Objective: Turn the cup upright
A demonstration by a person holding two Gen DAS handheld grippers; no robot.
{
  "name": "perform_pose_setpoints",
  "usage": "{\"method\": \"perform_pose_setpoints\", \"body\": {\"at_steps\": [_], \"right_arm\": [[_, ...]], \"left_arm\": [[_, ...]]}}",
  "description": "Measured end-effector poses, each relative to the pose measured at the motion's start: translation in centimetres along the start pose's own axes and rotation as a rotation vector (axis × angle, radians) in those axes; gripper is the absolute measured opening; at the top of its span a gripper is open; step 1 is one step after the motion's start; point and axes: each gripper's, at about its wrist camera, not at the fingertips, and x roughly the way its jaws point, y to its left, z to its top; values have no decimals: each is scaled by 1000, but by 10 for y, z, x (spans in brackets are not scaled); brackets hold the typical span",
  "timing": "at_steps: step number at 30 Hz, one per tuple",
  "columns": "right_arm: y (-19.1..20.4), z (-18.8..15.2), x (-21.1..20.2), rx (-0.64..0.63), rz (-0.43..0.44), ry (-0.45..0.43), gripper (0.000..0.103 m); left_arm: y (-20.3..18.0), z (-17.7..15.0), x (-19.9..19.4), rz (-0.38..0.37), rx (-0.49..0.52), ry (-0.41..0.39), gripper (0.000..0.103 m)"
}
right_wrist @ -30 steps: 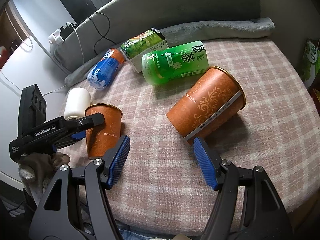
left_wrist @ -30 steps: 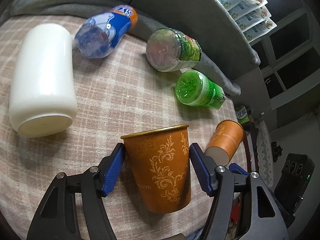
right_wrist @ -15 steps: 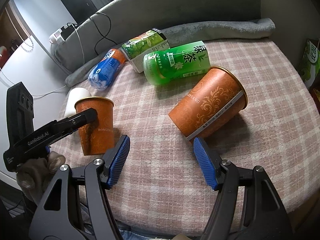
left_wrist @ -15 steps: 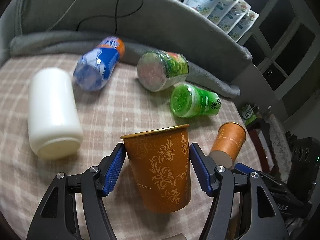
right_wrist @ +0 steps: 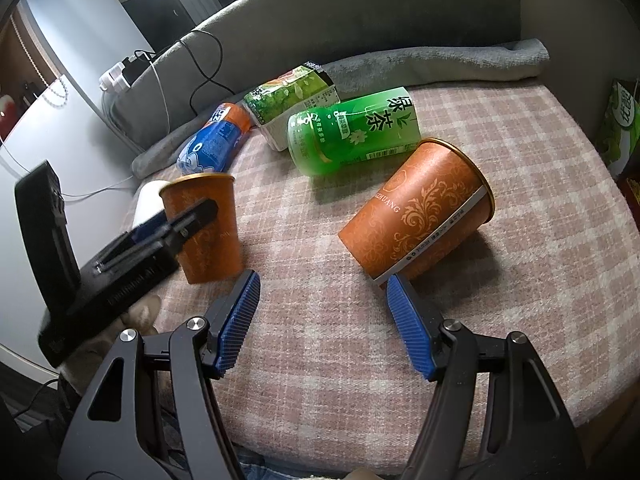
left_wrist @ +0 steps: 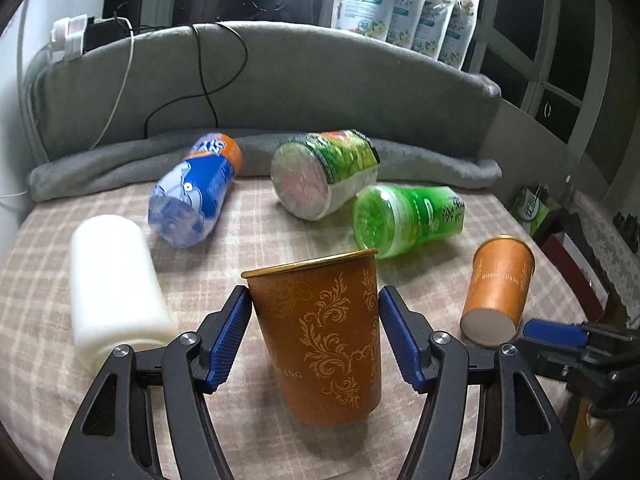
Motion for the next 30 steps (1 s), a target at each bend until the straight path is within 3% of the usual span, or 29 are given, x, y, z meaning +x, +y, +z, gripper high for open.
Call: {"method": "perform_pose_setpoints", "body": {"at_steps": [30], "right_arm": [[15, -6, -7, -19, 9, -18, 69]], "left_arm": [[-9, -23, -34, -53, -1, 35, 63]]}}
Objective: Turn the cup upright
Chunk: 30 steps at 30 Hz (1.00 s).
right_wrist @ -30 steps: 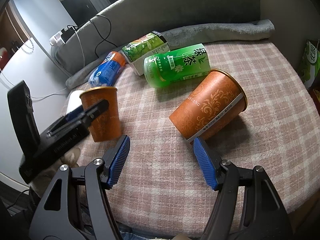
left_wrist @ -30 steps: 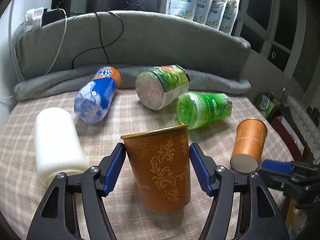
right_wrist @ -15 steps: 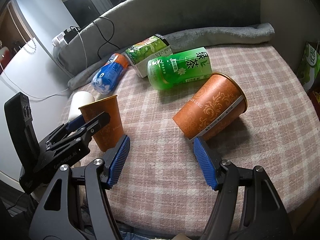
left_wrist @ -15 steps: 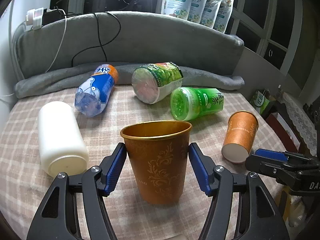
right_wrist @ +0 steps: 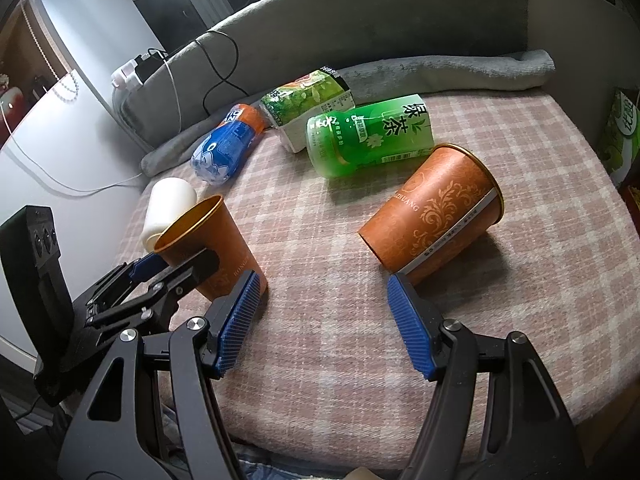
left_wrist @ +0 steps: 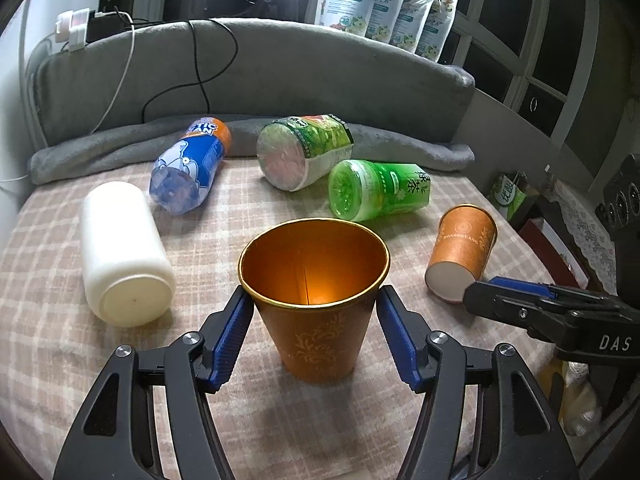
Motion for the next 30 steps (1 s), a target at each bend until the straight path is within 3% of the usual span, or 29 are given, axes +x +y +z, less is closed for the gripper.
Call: {"method": "perform_pose_setpoints", "body": {"at_steps": [21, 30], "right_arm": [[8, -4, 3, -15, 7, -2, 69], [15, -3, 1, -41, 13, -9, 72]], "left_arm": [[-2, -9, -9, -16, 6, 32, 64], [0, -14, -16, -23, 13, 34, 74]]}}
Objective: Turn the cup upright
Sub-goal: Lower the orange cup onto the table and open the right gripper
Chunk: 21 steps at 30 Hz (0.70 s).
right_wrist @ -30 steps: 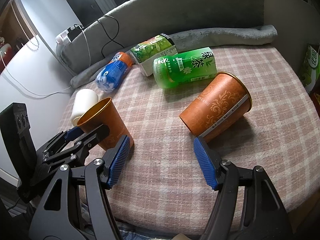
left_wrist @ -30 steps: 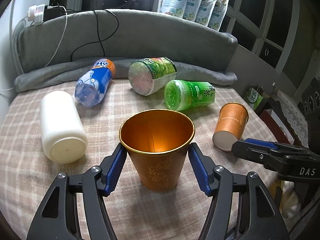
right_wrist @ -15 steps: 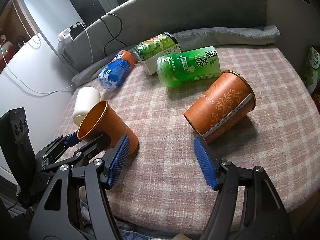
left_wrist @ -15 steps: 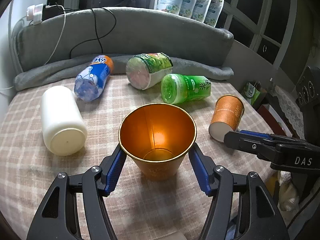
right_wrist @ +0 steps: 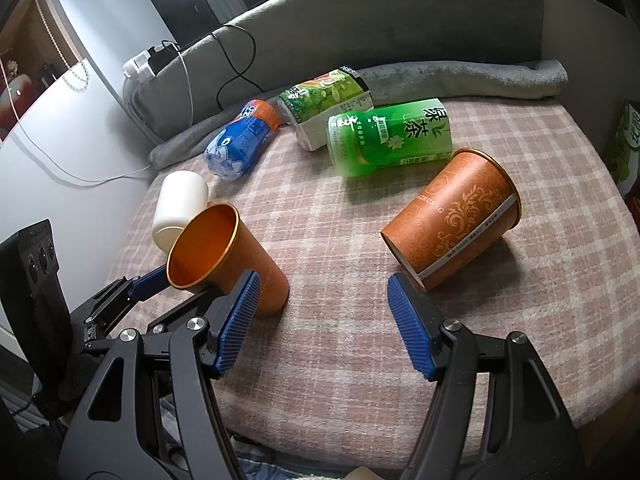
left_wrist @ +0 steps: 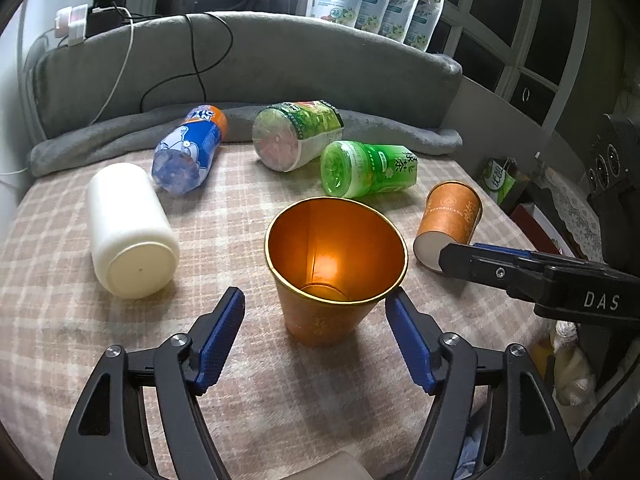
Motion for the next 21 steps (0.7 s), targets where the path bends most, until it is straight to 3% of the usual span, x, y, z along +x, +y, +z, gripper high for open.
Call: {"method": "perform_pose_setpoints", "body": {"at_steps": [12, 21], "right_arm": [[8, 2, -9, -36, 16, -48, 83], [13, 2, -19, -69, -15, -97, 84]], "left_arm": [[5, -7, -18, -11, -7, 2, 77], [6, -8, -41, 1, 5, -44, 77]]}}
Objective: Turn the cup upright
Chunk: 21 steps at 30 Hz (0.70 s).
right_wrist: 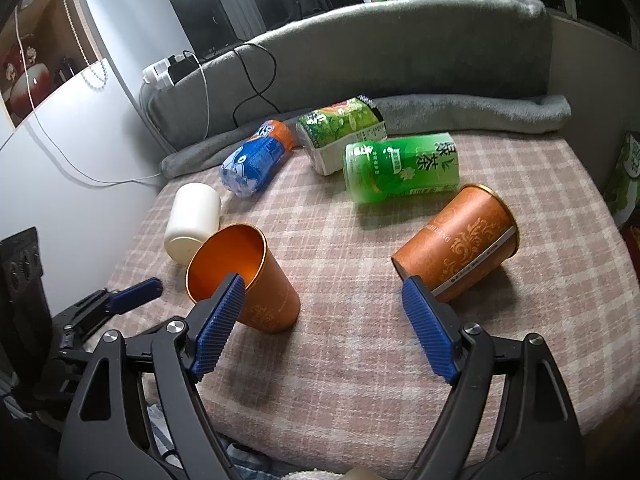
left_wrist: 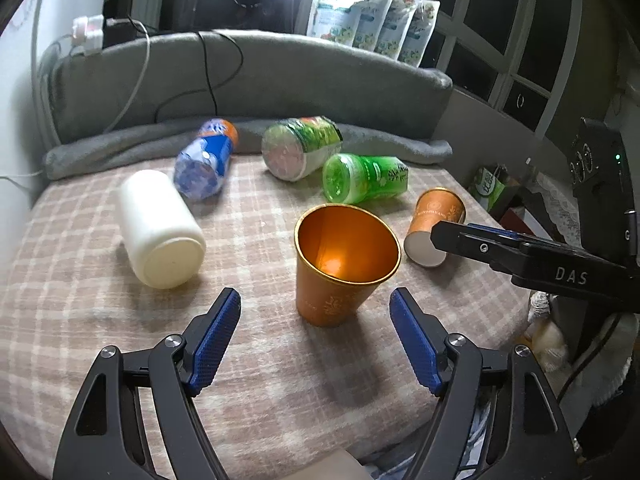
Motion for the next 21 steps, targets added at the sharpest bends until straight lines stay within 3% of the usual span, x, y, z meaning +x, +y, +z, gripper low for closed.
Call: {"method": "perform_pose_setpoints", "body": {"at_steps": [11, 21], "right_arm": [[7, 1, -13, -42, -99, -71, 84], [11, 5, -30, -64, -215, -202, 90]], "left_arm": [[17, 9, -30, 117, -47, -130, 77], [17, 17, -54, 224, -46, -293, 83]]}}
